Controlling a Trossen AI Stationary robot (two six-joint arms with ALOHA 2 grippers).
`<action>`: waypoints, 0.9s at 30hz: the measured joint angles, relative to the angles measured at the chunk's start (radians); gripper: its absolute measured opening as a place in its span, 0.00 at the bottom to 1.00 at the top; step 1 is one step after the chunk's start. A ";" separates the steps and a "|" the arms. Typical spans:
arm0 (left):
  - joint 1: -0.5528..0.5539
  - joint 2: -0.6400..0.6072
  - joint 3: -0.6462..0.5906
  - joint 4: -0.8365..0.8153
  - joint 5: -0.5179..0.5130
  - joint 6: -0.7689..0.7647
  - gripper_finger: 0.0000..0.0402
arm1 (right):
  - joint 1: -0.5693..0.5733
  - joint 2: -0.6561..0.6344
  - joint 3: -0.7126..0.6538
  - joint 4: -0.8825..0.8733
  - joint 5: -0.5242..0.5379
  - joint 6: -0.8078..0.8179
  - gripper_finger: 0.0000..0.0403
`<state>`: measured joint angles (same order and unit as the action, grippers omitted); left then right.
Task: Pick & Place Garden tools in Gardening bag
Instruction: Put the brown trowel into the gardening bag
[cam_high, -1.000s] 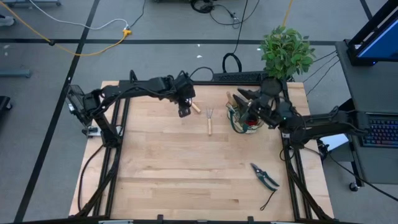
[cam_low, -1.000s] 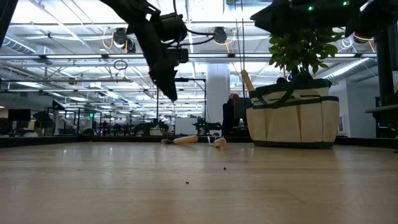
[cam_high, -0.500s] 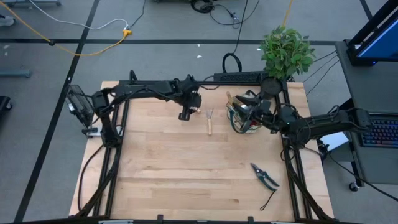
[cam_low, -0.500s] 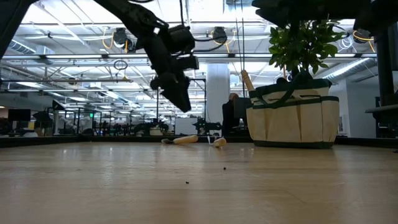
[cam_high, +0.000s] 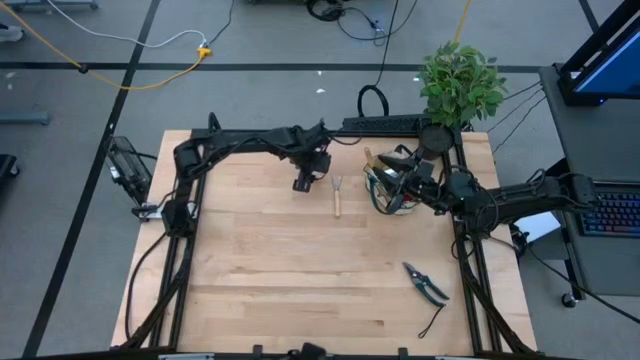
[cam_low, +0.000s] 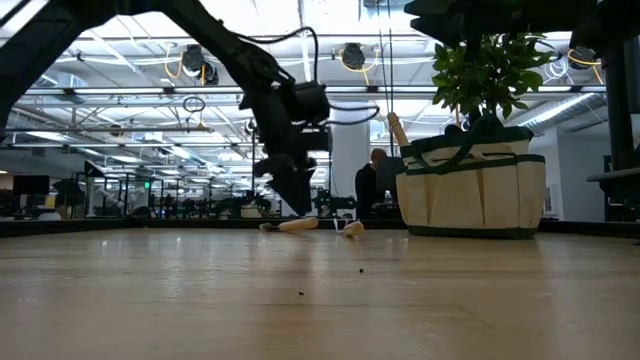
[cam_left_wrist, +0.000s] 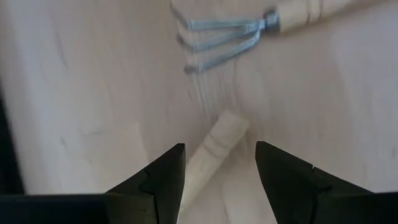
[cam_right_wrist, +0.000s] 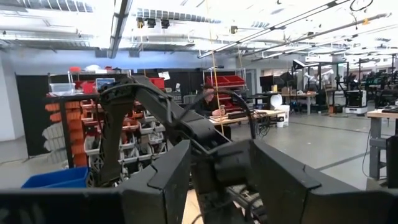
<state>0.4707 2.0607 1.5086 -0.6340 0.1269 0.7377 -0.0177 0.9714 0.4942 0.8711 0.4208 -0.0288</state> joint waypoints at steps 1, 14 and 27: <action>0.005 0.009 0.004 -0.011 0.002 0.009 0.50 | 0.000 0.000 0.000 0.000 0.000 0.000 0.40; 0.035 0.046 0.007 0.038 0.019 0.074 0.50 | -0.003 0.000 0.000 -0.008 0.002 -0.009 0.39; 0.060 0.055 0.007 0.055 0.055 0.102 0.36 | -0.003 0.000 0.000 -0.007 0.054 0.023 0.40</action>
<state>0.5305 2.1153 1.5154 -0.5793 0.1823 0.8396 -0.0204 0.9714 0.4942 0.8637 0.4752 -0.0055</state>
